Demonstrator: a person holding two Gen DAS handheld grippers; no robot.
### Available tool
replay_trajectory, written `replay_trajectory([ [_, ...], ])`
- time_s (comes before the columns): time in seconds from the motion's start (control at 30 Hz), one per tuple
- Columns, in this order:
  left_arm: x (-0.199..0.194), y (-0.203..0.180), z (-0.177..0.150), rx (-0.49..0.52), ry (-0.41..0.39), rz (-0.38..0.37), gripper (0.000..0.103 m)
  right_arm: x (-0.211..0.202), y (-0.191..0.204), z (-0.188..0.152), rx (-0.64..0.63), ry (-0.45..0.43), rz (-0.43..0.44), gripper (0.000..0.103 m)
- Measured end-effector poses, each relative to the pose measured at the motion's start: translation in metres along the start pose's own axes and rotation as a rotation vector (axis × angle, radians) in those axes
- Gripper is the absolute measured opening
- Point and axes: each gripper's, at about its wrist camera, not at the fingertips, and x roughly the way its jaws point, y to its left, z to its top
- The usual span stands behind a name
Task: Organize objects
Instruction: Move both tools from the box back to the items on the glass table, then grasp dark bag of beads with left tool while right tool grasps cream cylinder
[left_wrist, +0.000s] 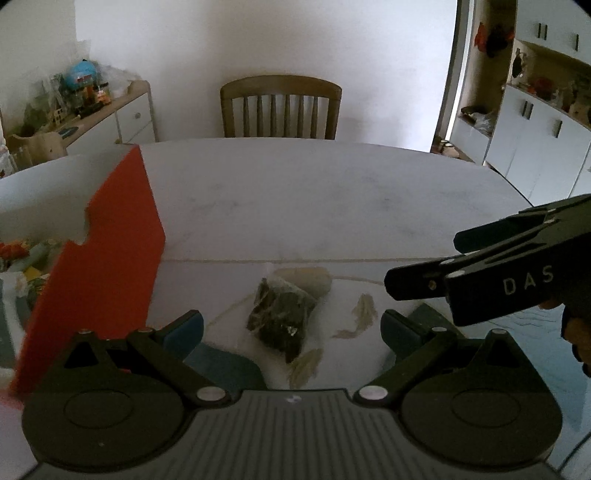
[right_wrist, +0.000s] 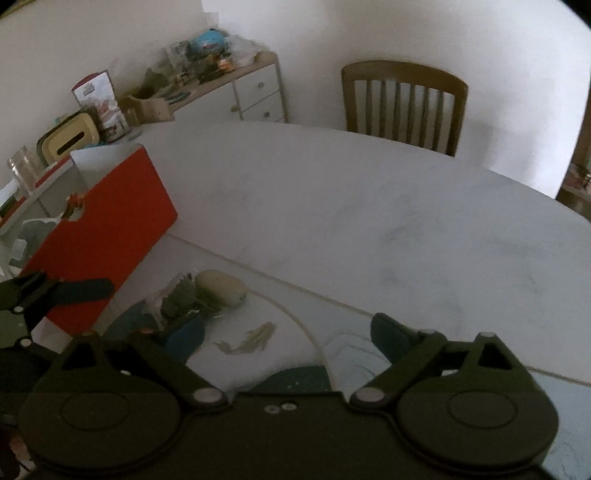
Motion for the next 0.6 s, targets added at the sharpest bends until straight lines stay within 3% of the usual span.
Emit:
replay_trajectory([
  [0.47,0.031,0.004,-0.007,-0.013,-0.012,0.054,0.102,0.036,-0.008,0.009,-0.077,0.055,0.078,0.088],
  [0.53,0.032,0.005,-0.008,-0.013,-0.015,0.051,0.098,0.04,-0.009,0.012,-0.081,0.059,0.095,0.087],
  [0.6,0.034,0.006,-0.008,-0.013,-0.01,0.045,0.088,0.043,-0.007,0.015,-0.097,0.064,0.107,0.084],
])
